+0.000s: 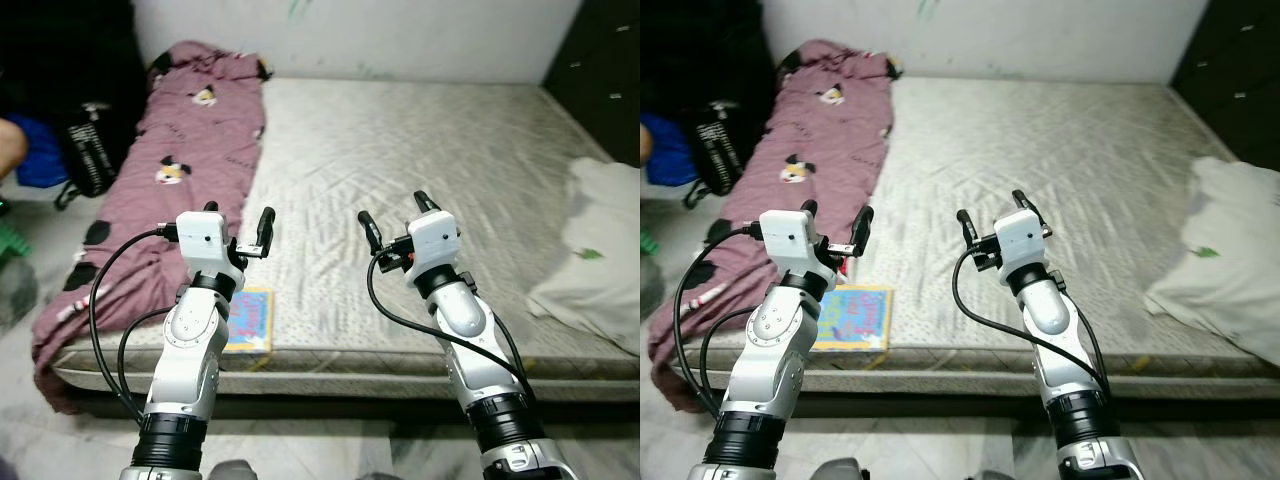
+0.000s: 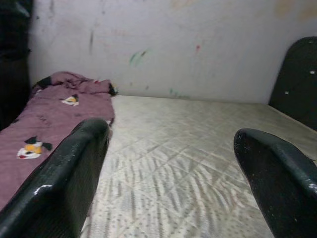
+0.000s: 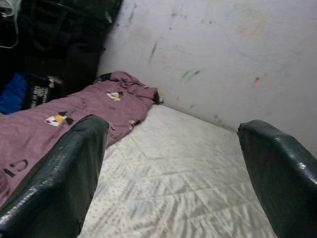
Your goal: Clean up the room
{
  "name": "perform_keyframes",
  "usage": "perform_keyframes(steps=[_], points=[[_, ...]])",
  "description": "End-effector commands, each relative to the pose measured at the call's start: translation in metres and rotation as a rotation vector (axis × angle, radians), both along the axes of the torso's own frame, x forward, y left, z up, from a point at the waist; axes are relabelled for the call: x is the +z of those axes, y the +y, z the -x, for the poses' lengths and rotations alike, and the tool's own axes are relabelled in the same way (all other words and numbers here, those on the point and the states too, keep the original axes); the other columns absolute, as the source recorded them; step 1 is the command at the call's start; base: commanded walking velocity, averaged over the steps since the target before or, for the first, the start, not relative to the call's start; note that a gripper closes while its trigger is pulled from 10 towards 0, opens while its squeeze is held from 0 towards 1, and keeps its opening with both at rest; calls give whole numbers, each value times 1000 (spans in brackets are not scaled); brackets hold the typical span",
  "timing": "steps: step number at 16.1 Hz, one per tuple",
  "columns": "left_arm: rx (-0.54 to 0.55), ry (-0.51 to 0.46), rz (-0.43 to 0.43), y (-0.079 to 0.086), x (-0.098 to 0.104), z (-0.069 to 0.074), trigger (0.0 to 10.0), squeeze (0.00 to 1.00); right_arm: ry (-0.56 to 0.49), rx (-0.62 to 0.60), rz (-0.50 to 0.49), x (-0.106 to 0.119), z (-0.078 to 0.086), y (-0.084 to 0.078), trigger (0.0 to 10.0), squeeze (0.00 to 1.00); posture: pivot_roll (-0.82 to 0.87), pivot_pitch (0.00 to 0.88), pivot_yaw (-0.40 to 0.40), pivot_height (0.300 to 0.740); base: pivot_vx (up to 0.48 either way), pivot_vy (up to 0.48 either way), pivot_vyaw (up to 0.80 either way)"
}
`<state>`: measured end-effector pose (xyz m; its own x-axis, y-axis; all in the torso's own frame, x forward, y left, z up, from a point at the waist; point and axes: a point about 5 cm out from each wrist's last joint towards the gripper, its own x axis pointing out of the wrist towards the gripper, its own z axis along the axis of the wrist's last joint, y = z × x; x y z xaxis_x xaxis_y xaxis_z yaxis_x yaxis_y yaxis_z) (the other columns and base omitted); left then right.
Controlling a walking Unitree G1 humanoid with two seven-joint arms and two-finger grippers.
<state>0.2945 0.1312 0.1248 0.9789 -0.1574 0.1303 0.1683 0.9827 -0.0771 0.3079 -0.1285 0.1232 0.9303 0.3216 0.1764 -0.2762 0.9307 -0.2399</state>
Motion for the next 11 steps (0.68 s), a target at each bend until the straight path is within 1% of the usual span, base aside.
perform_keyframes(steps=[1, 3, 5, 8, 11], points=[[-8, -7, -3, 1, 2, -1, 10000, 0, -10, 6, 2, 3, -2, 1, 10000, 0, -9, 0, -31, 740, 289, 0, 0], [-11, -6, -5, 0, 1, -1, 10000, 0, -9, 6, 3, 2, -2, 1, 10000, 0, -9, 0, -31, 740, 279, 0, 0], [-7, 12, -10, 0, -1, -1, 10000, 0, -9, 8, 3, 2, -2, 2, 10000, 0, -8, 0, -31, 740, 0, 0, 0], [7, 22, 6, 2, -3, -1, 10000, 0, -7, 8, -1, 1, -2, 2, 10000, 0, -3, 0, -31, 740, 0, 0, 0], [5, 21, 1, 2, -2, -2, 10000, 0, -4, 8, -19, 2, -3, 2, 10000, 0, -5, 0, -29, 740, 0, 0, 0]])
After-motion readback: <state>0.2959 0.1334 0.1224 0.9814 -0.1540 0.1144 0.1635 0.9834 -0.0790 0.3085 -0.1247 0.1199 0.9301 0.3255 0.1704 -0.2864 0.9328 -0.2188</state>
